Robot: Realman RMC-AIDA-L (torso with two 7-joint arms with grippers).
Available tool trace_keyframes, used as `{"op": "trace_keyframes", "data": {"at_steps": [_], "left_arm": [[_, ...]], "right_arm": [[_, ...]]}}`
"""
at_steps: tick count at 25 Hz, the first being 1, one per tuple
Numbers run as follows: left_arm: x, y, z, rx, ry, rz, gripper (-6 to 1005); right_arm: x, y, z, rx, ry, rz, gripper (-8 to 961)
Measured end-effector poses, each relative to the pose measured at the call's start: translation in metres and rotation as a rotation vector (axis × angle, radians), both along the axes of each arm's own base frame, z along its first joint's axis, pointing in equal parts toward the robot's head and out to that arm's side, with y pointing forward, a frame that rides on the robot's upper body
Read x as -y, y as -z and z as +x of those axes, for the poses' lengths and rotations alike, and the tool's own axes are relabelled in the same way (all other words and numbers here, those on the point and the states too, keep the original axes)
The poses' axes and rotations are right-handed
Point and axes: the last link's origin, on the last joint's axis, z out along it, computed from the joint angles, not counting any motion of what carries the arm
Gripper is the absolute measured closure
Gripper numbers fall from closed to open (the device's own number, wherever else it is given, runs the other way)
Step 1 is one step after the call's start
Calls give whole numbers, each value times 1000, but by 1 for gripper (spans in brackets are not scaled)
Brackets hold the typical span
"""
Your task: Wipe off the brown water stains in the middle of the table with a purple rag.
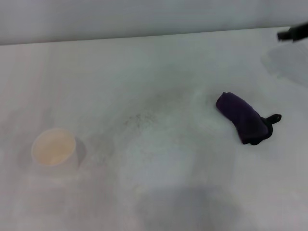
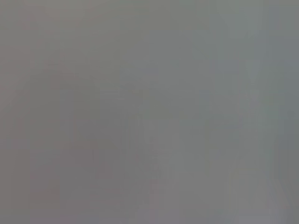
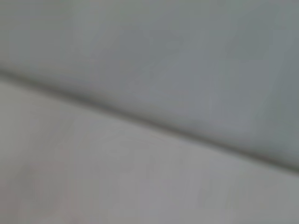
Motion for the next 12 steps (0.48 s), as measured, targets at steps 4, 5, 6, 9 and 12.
{"op": "trace_keyframes", "data": {"at_steps": [4, 5, 6, 9, 12], "left_arm": [[-1, 1, 3, 5, 16, 4, 111], [-2, 1, 4, 12, 14, 11, 111], [-3, 2, 4, 23, 9, 18, 111], [-9, 3, 5, 61, -6, 36, 111], [-16, 7, 8, 89, -15, 41, 112]], "right_arm": [[2, -20, 17, -49, -95, 181, 552], [3, -24, 22, -59, -120, 227, 552], [5, -28, 27, -77, -140, 276, 552], [12, -35, 41, -129, -199, 394, 552], [19, -36, 55, -195, -233, 488, 552]]}}
